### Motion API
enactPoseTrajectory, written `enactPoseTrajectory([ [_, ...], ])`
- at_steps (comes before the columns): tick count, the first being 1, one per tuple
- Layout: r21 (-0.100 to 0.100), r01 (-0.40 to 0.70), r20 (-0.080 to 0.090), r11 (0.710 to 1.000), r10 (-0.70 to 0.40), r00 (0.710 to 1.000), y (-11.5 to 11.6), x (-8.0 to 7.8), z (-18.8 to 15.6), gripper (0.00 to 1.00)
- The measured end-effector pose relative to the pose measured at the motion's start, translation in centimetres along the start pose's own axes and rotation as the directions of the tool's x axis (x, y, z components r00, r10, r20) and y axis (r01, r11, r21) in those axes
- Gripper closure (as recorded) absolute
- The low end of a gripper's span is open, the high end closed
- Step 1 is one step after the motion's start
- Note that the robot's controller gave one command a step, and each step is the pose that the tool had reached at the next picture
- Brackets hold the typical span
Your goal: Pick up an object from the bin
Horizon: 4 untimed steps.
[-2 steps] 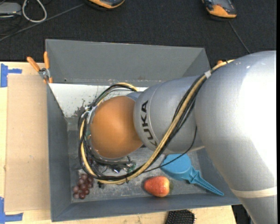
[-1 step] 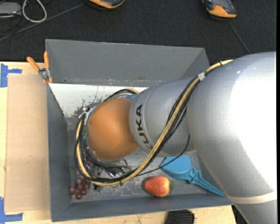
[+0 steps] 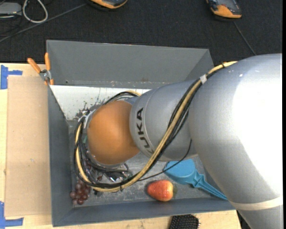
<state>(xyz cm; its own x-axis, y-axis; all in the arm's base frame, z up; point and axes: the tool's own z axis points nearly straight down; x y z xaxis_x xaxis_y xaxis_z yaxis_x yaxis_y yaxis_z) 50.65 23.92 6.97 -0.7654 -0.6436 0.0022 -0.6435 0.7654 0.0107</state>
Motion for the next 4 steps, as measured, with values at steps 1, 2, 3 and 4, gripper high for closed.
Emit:
enactPoseTrajectory([
  [1, 0.000, 0.140, 0.001, 0.990, -0.140, 0.990, -0.31, 0.11, -0.03, 1.00],
  [2, 0.000, 0.210, 0.001, 0.978, -0.210, 0.978, 0.01, 0.01, -0.04, 1.00],
  [3, -0.002, 0.219, 0.003, 0.976, -0.219, 0.976, 0.19, -0.11, -0.04, 1.00],
  [4, 0.000, 0.511, 0.004, 0.859, -0.511, 0.859, 0.15, -0.54, 0.00, 1.00],
])
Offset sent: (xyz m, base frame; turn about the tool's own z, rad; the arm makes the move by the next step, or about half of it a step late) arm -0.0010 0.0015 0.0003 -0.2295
